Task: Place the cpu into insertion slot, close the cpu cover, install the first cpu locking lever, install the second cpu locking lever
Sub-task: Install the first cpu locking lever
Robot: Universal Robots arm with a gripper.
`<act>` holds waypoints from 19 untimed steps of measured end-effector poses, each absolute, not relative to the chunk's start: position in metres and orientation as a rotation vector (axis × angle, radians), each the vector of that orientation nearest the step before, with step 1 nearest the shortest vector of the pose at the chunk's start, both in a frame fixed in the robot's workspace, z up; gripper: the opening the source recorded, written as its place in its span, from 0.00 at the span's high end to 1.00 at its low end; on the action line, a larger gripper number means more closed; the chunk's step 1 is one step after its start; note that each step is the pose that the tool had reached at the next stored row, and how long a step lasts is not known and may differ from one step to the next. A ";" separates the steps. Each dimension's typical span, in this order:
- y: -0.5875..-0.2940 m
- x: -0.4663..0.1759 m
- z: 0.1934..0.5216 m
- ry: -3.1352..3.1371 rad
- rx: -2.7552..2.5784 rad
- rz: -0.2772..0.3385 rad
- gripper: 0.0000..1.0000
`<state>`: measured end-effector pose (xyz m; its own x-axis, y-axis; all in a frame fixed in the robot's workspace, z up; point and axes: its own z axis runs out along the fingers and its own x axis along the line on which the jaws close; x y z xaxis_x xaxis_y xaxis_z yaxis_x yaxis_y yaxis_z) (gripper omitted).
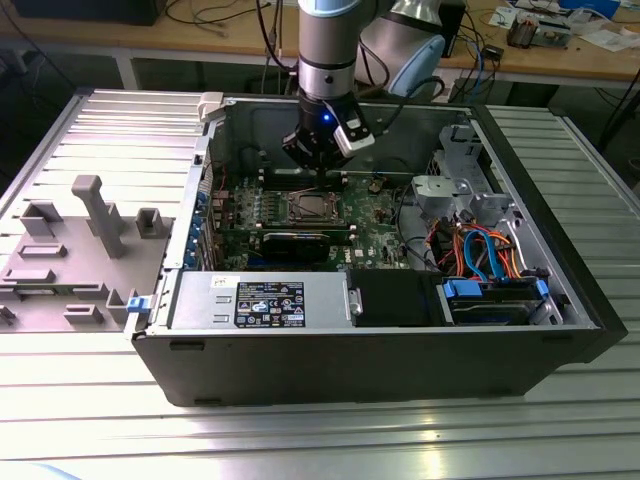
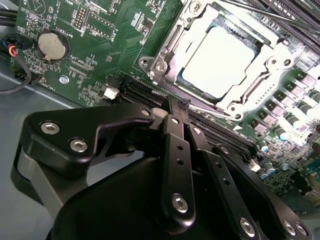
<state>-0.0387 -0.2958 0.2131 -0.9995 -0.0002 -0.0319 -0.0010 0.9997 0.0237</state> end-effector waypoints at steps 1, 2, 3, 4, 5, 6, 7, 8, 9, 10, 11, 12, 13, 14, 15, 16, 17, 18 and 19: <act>-0.296 -0.039 0.212 3.110 -0.001 0.037 0.89; -0.296 -0.038 0.212 3.109 -0.001 0.037 0.89; -0.296 -0.038 0.211 3.110 -0.001 0.038 0.89; -0.296 -0.038 0.210 3.109 -0.001 0.038 0.89; -0.296 -0.038 0.209 3.110 -0.001 0.038 0.89; -0.296 -0.037 0.208 3.110 -0.001 0.038 0.89; -0.296 -0.037 0.207 3.110 -0.001 0.038 0.89; -0.296 -0.037 0.207 3.110 -0.001 0.038 0.89; -0.296 -0.037 0.206 3.110 -0.001 0.038 0.89; -0.296 -0.037 0.206 3.110 -0.001 0.037 0.89; -0.296 -0.037 0.206 3.110 -0.001 0.037 0.89; -0.296 -0.037 0.206 3.110 -0.001 0.038 0.89; -0.296 -0.037 0.206 3.109 -0.001 0.038 0.89; -0.296 -0.037 0.206 3.109 -0.001 0.038 0.89; -0.296 -0.037 0.206 3.110 -0.001 0.038 0.89; -0.296 -0.037 0.206 3.109 -0.001 0.038 0.89; -0.296 -0.037 0.206 3.109 -0.001 0.038 0.89; -0.296 -0.037 0.206 3.109 -0.001 0.038 0.89; -0.296 -0.037 0.207 3.109 -0.001 0.038 0.89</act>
<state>-0.0367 -0.2963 0.2066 -0.9995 -0.0003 -0.0319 -0.0010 0.9997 0.0244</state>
